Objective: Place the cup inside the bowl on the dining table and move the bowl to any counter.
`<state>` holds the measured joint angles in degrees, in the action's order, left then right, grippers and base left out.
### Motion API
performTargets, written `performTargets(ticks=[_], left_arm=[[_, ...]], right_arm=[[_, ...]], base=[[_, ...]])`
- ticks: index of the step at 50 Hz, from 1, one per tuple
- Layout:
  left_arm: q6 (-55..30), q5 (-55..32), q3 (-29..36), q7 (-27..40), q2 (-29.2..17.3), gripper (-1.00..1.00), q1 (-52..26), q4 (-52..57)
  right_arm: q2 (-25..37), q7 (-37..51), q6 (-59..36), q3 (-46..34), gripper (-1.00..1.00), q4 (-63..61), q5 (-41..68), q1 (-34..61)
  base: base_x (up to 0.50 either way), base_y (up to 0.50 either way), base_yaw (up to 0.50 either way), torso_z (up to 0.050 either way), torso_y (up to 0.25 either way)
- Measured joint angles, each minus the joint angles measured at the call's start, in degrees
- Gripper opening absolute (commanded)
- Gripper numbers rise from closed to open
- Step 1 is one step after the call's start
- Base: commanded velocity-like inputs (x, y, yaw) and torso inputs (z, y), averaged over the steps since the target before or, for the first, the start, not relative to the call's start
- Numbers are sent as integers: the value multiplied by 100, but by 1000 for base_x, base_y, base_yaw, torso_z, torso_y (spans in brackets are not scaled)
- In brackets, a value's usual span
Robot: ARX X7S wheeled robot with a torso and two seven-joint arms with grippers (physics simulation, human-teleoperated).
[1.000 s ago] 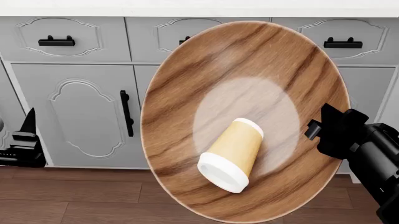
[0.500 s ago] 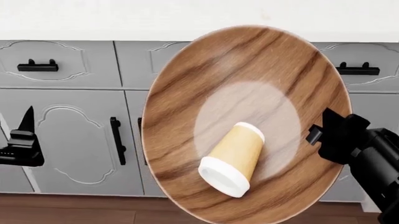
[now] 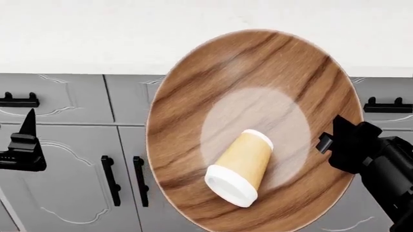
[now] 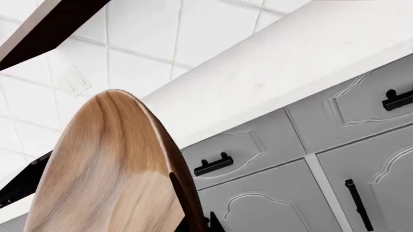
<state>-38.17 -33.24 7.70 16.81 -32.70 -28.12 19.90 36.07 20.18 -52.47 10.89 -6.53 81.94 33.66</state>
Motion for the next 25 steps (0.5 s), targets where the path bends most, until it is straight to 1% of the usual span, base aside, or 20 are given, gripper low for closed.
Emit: performTargets(ticks=[25], left_arm=[[-27, -32, 8, 37, -2, 100, -42, 34]], right_arm=[[16, 65, 5, -6, -100, -42, 82, -6]], base=[[500, 0, 0, 0, 2]])
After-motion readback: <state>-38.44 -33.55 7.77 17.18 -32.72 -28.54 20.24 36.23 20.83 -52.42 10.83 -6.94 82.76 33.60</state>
